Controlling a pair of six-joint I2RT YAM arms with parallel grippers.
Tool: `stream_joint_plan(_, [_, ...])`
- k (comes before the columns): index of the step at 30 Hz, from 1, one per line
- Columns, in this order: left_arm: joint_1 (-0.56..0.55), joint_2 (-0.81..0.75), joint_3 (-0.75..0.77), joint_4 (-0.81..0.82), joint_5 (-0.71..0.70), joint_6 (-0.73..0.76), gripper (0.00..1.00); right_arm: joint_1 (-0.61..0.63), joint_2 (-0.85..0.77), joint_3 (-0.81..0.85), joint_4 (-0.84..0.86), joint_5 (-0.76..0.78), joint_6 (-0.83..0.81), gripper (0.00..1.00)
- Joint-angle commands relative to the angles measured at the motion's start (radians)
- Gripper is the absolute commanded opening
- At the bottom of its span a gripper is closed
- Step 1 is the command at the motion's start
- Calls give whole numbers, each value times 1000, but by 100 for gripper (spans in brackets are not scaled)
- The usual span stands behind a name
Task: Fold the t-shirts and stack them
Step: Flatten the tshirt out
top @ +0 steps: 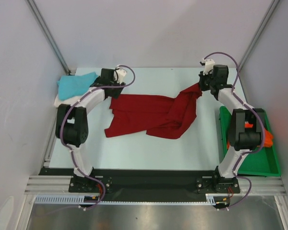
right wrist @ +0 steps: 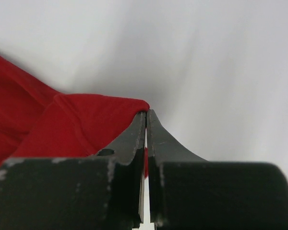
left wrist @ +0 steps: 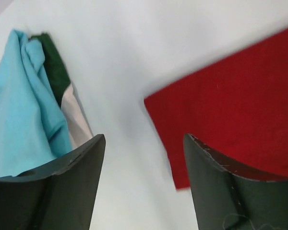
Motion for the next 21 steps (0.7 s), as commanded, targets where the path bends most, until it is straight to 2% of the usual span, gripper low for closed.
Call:
stream_joint_plan(1, [56, -161, -80, -60, 27, -97, 72, 35, -38, 33, 69, -16, 5, 0])
stream_joint_plan(2, [69, -183, -123, -89, 89, -122, 72, 39, -56, 22, 69, -21, 12, 0])
stream_joint_plan(5, [108, -210, -193, -166, 192, -157, 63, 52, -78, -21, 65, -36, 22, 0])
stream_joint_plan(6, [111, -197, -203, -184, 203, -157, 56, 53, -84, -33, 62, -36, 23, 0])
stream_joint_plan(9, [119, -157, -186, -203, 264, -164, 48, 56, -84, -41, 54, -41, 28, 0])
stream_joint_plan(16, [168, -20, -50, -273, 435, -208, 47, 72, -81, -29, 39, -29, 13, 0])
stream_joint_plan(21, [195, 15, -17, -284, 455, -223, 48, 84, -96, -49, 40, -12, -12, 0])
